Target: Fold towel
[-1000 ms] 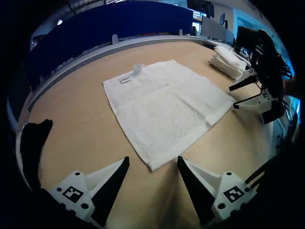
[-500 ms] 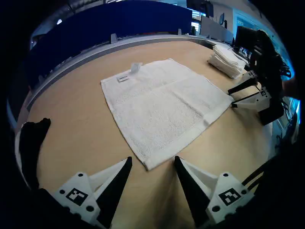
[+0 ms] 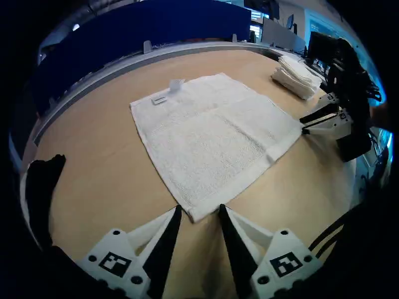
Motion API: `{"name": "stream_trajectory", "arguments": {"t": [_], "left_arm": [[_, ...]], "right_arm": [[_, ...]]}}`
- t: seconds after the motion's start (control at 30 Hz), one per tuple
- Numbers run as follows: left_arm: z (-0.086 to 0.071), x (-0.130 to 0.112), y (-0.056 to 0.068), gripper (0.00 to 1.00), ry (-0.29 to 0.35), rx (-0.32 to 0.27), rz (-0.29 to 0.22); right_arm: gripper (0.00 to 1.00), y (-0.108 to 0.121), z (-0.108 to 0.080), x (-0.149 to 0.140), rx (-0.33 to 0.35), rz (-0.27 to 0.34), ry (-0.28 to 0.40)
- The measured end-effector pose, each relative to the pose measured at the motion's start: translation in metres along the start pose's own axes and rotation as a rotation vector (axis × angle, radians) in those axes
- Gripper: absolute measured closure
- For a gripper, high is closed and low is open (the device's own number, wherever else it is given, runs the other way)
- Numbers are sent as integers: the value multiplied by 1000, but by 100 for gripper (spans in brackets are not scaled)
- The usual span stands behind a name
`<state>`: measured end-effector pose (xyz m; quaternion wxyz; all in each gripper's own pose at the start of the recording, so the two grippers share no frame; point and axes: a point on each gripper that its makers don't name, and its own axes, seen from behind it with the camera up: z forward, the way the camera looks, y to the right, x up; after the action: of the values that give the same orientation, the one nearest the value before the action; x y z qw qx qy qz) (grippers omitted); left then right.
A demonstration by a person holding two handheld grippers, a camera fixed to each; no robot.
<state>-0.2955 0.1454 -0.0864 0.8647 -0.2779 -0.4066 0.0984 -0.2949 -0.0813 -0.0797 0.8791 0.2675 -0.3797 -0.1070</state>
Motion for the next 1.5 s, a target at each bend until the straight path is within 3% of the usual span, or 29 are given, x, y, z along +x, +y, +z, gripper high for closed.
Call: {"name": "stream_trajectory", "arguments": {"t": [0.13, 0.27, 0.6, 1.0, 1.23, 1.5], "left_arm": [[1, 1, 0, 48, -7, -1, -1], [2, 0, -2, 63, -11, 4, -1], [1, 0, -1, 88, -20, 26, 37], [-6, 6, 0, 90, -5, 38, -5], [-23, 20, -1, 90, 16, 40, -6], [-50, 30, 4, 90, 25, 30, -27]], "right_arm": [[78, -1, 0, 0, 0, -1, -2], [82, -2, 0, 0, 0, -2, -6], [85, -2, -2, 0, -9, -5, -14], [85, -2, -10, 15, -7, 14, 8], [85, -6, -28, 41, 7, 33, 64], [86, -11, -62, 67, 16, 42, 116]]}}
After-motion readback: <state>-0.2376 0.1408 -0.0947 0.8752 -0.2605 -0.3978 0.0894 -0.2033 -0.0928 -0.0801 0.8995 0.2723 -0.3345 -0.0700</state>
